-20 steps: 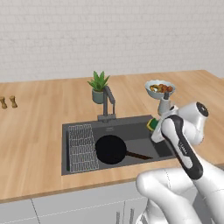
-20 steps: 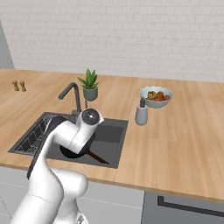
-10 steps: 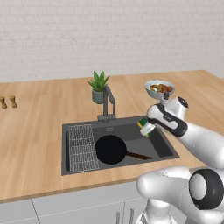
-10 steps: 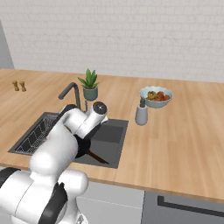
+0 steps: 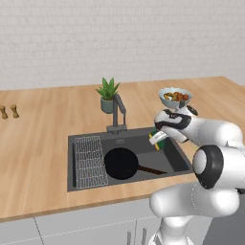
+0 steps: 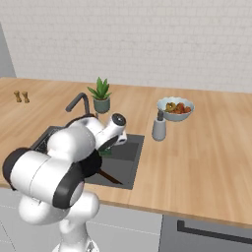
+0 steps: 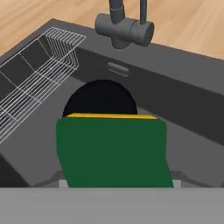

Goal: Pick the pan and sponge and place them into the sink. Then turn on the water.

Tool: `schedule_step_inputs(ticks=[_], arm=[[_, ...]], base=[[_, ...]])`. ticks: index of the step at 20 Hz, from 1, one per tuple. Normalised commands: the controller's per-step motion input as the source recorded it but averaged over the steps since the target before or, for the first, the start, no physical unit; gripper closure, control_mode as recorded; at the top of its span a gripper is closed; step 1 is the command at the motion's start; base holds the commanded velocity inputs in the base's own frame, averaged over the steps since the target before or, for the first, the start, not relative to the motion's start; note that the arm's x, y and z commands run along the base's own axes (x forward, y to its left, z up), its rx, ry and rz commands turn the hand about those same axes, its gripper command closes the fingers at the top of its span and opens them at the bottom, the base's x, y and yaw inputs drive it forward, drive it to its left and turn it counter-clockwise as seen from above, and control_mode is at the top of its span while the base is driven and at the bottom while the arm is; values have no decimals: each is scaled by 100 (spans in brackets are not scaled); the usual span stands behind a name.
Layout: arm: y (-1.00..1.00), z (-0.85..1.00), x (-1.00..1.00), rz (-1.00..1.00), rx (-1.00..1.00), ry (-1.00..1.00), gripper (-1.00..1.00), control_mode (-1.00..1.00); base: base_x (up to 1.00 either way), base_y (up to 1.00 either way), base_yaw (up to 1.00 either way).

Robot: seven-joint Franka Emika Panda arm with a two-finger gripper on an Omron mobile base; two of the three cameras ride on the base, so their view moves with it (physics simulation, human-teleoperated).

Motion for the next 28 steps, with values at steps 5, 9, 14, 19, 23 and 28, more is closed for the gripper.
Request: schedule_step_inputs(ticks=[5,9,14,19,23,28], arm=[[3,-56,2,-2,4,-4,100,-100],[10,-56,12,0,6,0,100,-100],[23,-25,4,0,9,0,100,-100],[41,0,4,0,8,0,100,-100],[44,0,2,-3,2,0,100,-100],[13,-30,11,-1,2,-2,100,-100]], base=[[0,0,0],[0,0,0],[0,0,0],[0,0,0],[0,0,0],[0,0,0]])
